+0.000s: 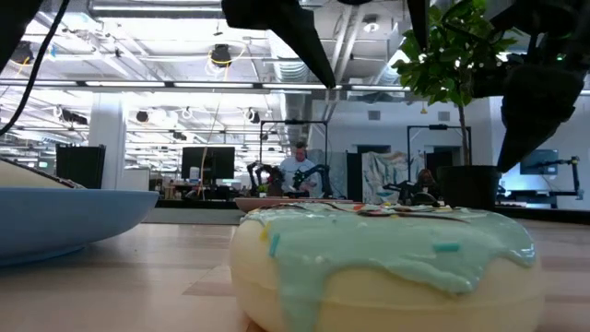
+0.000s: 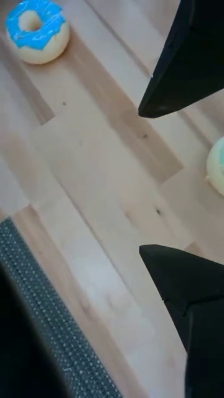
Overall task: Pick & Place donuts
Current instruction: Put the big light green donut on the blue plate
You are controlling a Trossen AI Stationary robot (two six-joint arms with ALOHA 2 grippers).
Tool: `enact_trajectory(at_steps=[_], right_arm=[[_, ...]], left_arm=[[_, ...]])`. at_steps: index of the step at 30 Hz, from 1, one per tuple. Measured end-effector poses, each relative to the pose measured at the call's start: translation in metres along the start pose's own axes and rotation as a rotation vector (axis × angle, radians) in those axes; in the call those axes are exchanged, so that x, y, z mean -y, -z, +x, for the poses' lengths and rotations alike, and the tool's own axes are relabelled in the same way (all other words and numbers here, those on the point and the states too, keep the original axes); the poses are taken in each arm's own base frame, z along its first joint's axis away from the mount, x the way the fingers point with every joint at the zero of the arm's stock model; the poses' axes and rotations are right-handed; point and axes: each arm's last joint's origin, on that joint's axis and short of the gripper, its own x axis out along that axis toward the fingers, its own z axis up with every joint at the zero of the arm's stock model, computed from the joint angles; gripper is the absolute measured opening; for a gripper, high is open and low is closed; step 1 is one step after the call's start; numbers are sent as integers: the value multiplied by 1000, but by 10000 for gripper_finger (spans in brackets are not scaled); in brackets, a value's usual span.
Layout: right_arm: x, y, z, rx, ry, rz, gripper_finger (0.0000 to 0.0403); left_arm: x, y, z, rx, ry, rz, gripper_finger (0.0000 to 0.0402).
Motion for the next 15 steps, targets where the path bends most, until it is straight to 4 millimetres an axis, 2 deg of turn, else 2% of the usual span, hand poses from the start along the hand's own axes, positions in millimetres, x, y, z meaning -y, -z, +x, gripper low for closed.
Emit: enact_trajectory(at_steps=[6,15], right_arm=[[1,3,-11,-1,-83,4,0],[-13,13,-23,-16,-265,-68,0]], left_arm=[[3,12,-5,-29,17,40,345],[7,28,-12,-86,52,78,345]])
